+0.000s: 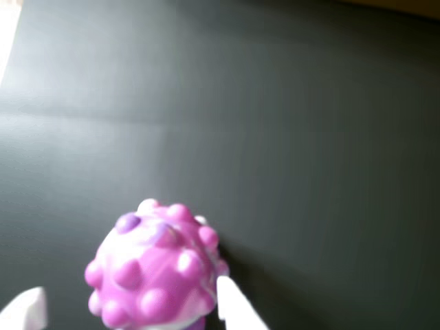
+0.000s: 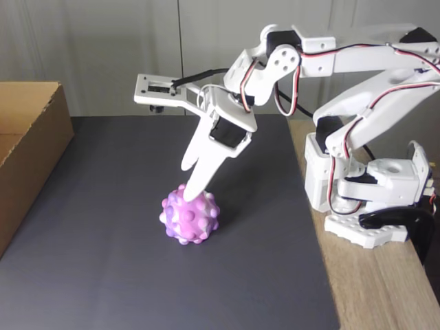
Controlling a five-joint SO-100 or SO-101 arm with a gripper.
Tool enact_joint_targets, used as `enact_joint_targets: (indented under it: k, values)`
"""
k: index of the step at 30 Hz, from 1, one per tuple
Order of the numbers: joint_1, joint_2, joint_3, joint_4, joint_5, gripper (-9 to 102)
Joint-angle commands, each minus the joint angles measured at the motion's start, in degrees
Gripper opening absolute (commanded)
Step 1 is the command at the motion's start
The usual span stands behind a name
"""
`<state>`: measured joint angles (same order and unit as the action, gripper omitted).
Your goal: Grasp a ball and put it in the box.
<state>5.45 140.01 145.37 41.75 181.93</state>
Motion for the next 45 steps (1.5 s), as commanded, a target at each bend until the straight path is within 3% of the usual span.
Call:
enact_joint_targets:
  k: [1,19,37,45]
  values:
    - [0.3,-0.1,0.4,-1.2,0.6,37]
    - [-0.2,-7.1,9.3,-13.5,0.7,44]
    - [-2.8,-9.7,9.6,-17.6,2.7,18]
    - [-2.8,-6.9,9.6,-17.1,2.7,18]
